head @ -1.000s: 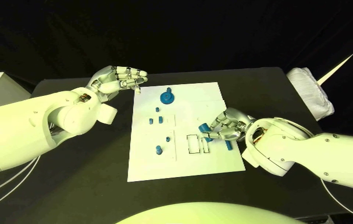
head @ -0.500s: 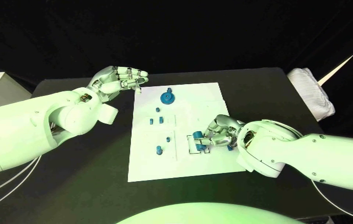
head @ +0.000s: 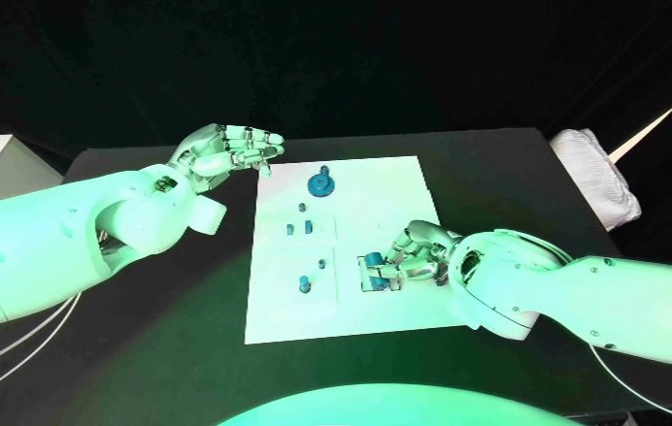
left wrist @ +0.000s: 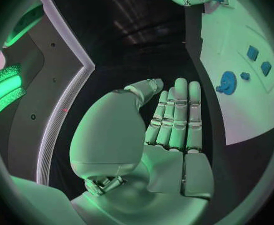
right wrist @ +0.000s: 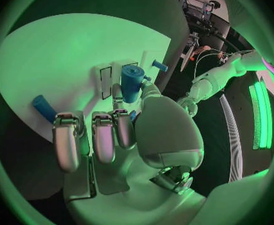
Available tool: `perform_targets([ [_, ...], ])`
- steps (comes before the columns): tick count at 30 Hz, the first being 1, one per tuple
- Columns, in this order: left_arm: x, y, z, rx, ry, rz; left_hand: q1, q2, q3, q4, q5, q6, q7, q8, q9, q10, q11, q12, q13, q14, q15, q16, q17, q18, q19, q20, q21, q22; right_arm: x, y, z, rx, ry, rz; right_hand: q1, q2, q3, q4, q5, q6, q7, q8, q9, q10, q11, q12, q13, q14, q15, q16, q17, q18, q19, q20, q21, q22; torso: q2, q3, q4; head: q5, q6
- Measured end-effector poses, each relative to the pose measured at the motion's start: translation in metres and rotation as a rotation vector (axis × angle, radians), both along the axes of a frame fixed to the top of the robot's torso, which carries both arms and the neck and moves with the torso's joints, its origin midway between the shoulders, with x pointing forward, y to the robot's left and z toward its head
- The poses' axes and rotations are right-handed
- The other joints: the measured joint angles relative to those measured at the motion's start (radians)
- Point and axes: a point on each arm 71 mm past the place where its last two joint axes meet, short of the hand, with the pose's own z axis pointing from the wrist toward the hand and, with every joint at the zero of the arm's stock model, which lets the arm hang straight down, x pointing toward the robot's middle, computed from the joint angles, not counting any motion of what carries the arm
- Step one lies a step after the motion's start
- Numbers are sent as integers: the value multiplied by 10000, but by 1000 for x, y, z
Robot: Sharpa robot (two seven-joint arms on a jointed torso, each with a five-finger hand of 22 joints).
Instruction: Assemble the parts on the task board
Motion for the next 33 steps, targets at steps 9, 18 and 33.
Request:
perform_targets([
  [9,0,0,0,9,14,5,0,0,0,0,0,0,0,0,-11,0,0,0,1,0,0,0,0,0,0,0,0,0,1,2,-1,-42,-77,58,0,0,-1,1,-55,-2,1,-3,9,0,0,0,6,0,0,0,-1,0,0,0,0,8,0,-1,-12,32,-12],
  [18,0,1,0,17,29,10,0,0,0,0,0,0,0,0,-11,0,0,0,1,0,0,0,0,0,0,0,0,0,7,1,-2,-204,-311,35,-714,-10,-558,35,-1723,30,-31,94,117,0,0,-131,5,0,1,0,-2,0,0,0,-97,7,3,-7,-2,43,1],
  [33,0,2,0,23,57,23,0,0,0,0,0,0,0,1,-10,0,0,0,-10,0,0,0,0,0,0,0,0,1,7,3,-5,-390,-447,257,-2442,-1074,-753,85,-3869,-239,124,115,204,-1,0,-633,3,0,1,-79,-3,0,0,1,-542,5,-7,-10,-15,78,-43],
])
